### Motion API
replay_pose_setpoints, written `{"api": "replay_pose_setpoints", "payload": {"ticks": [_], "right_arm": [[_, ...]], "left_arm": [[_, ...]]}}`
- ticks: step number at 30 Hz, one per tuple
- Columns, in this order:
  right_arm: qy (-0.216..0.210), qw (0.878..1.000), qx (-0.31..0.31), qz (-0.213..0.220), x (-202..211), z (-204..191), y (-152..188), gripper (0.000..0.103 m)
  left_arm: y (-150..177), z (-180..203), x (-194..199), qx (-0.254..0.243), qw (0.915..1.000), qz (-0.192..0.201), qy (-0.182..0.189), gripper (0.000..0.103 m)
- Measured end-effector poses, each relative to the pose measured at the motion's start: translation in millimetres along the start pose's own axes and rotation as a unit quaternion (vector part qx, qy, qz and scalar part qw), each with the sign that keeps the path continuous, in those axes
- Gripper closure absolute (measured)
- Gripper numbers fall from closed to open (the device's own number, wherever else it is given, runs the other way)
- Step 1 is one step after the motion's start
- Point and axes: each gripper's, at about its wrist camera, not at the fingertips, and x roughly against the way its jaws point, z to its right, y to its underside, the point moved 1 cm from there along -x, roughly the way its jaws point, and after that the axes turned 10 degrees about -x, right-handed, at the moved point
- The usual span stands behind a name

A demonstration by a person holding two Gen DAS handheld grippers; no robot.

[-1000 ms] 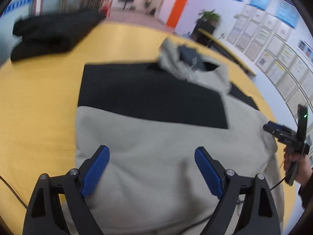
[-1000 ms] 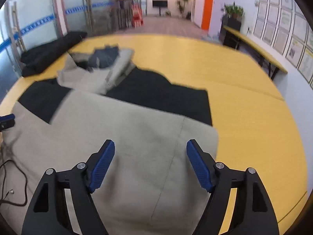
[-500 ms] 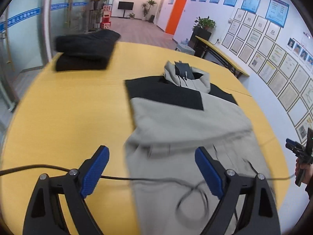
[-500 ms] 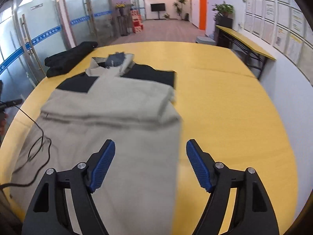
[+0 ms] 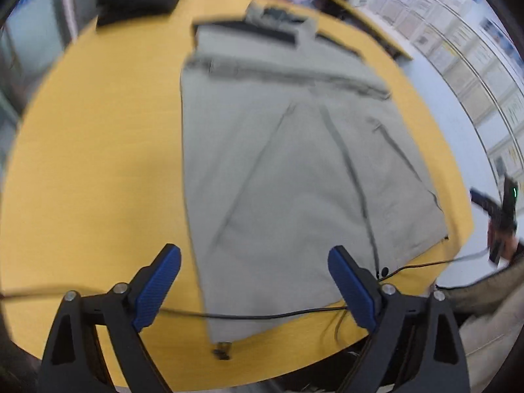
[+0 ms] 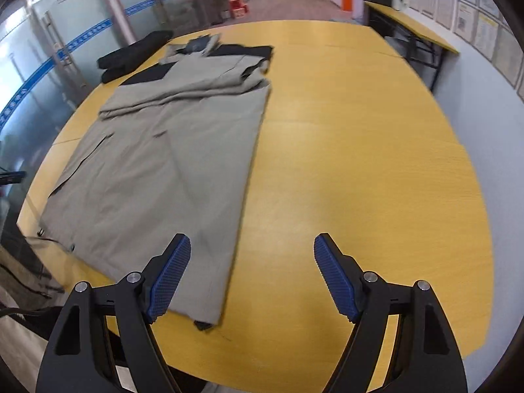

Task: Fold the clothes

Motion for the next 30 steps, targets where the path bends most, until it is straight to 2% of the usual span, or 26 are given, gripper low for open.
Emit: {"api": "replay_pose_setpoints", "payload": {"ticks": [1, 3, 8, 12, 15, 18, 22, 25, 26, 27, 28, 29, 30], "right_arm": [[-0.005, 1.0, 0.005, -0.008, -10, -3, 7, 0.024], [-0.018, 1.0, 0.01, -0.019, -27, -7, 19, 0.024], [-0.036, 0.998, 0.018, -0.038, -58, -15, 41, 0.024], [-0.041, 0.997, 0.029, -0.052, -71, -25, 55, 0.025], [-0.04, 0.997, 0.026, -0.058, -75, -27, 59, 0.025], [-0.038, 0.997, 0.019, -0.067, -80, -28, 60, 0.025], [-0.041, 0.997, 0.019, -0.067, -87, -35, 58, 0.026], [-0.044, 0.996, 0.001, -0.073, -90, -36, 53, 0.03], [-0.044, 0.996, -0.004, -0.074, -90, -35, 51, 0.041], [-0.042, 0.996, -0.011, -0.075, -90, -33, 50, 0.048], [-0.037, 0.996, -0.019, -0.078, -90, -30, 48, 0.067], [-0.036, 0.995, -0.03, -0.083, -90, -26, 46, 0.087], [-0.042, 0.994, -0.045, -0.091, -91, -21, 45, 0.09]], "left_arm": [[8, -7, -16, 0.029, 0.9995, -0.01, 0.004, 0.013], [19, -14, -31, 0.053, 0.9984, -0.019, 0.007, 0.013], [36, -18, -52, 0.058, 0.9972, -0.043, -0.021, 0.013], [43, -26, -59, 0.088, 0.9953, -0.041, -0.004, 0.012], [47, -22, -57, 0.074, 0.9966, -0.038, -0.004, 0.011], [48, -24, -56, 0.074, 0.9963, -0.044, 0.011, 0.01], [51, -34, -53, 0.118, 0.9895, -0.048, 0.067, 0.01], [57, -43, -47, 0.149, 0.9841, -0.037, 0.089, 0.011], [56, -44, -47, 0.155, 0.983, -0.038, 0.09, 0.015], [55, -44, -48, 0.151, 0.9838, -0.044, 0.085, 0.024], [53, -44, -49, 0.147, 0.9845, -0.05, 0.08, 0.033], [54, -47, -49, 0.146, 0.9849, -0.059, 0.072, 0.062], [56, -49, -50, 0.144, 0.9851, -0.068, 0.063, 0.086]]}}
